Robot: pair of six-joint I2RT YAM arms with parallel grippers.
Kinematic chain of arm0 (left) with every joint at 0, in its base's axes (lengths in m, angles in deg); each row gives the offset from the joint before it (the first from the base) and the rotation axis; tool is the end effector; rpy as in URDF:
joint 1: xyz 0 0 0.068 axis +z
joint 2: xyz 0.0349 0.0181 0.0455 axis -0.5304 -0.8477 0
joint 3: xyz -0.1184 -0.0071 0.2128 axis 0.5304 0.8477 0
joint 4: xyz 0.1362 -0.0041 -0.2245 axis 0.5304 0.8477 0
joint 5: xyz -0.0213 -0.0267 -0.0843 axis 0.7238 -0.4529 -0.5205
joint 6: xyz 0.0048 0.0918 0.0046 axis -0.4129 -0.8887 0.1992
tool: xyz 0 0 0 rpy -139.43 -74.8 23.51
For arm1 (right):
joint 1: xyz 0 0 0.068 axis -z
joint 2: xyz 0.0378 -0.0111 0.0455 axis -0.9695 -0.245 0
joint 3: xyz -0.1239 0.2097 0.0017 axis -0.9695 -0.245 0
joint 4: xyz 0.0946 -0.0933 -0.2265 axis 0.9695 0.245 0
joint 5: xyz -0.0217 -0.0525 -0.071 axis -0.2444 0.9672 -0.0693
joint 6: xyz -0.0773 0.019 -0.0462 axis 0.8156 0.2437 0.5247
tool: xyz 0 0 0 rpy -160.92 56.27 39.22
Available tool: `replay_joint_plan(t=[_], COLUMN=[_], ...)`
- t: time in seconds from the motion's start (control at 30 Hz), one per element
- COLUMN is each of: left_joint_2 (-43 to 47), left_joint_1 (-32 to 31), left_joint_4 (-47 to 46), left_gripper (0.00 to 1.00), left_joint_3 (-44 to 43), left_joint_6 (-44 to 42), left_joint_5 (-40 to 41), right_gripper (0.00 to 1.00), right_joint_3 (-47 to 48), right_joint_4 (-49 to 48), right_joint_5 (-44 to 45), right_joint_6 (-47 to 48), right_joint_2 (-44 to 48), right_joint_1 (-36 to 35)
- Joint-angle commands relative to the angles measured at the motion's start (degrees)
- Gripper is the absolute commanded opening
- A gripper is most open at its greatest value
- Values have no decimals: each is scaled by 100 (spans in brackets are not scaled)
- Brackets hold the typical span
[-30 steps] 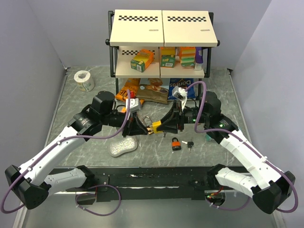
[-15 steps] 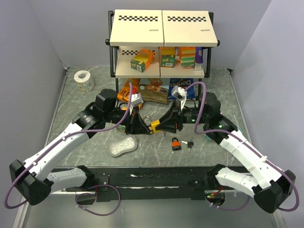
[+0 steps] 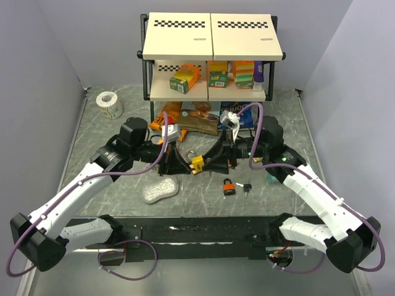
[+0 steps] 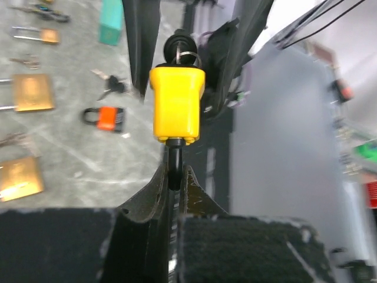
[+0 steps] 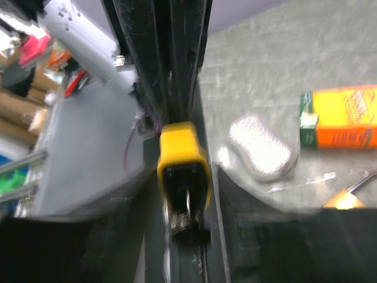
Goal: Lock with the key
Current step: Lock the lock.
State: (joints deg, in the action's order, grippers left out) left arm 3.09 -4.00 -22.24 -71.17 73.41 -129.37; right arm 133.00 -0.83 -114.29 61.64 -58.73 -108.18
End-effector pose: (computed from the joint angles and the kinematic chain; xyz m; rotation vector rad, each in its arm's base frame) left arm 0.1815 -0.2137 0.3211 1.1315 1.7493 -1.3726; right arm 0.1888 0.2010 0.3394 -1.0640 1.5656 1.3886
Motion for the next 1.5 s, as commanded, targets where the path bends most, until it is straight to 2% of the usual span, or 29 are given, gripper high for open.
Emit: replay_joint_plan(t=[0.0,0.03,0.1,0.23,0.37,0.53,0.77,1.13,1.23,1.37,1.47], left_joint_2=[396,396,414,405,265,80,19,-69,-52,-8,27], left_joint_1=[386,412,413,421,413,316,219,105,105,166,350], left_joint_4=[325,806,1178,1531,1540,1751,1602,1655,1637,1733,1900], left_gripper=[1,1,1,1,1,1,1,1,1,1,1], left_joint_3=[97,27,-61,-167,-264,-466,-466,-457,-431,-387,-334], left_joint_6=[-1589,-1811,-2355,-2656,-2665,-2868,-2745,-2806,-2762,-2797,-3007], left_joint_5=[-304,-304,-312,-532,-822,-998,-972,-858,-822,-726,-708], right_gripper=[78,81,81,74,58,55,44,34,24,0,0], right_joint_3=[648,718,850,807,815,930,973,1009,1017,1009,1026], right_joint_4=[1161,1564,1856,2130,2068,2236,2174,2306,2464,2613,2841], right_joint_5=[-523,-514,-540,-742,-831,-725,-743,-532,-409,-84,118], right_joint_6=[820,1065,1268,1559,1621,1963,2148,2456,2596,2685,2816], right_joint_2=[174,192,244,315,183,-63,-221,-388,-415,-380,-301], right_joint_1=[431,502,634,801,670,301,-174,-561,-579,-579,-465])
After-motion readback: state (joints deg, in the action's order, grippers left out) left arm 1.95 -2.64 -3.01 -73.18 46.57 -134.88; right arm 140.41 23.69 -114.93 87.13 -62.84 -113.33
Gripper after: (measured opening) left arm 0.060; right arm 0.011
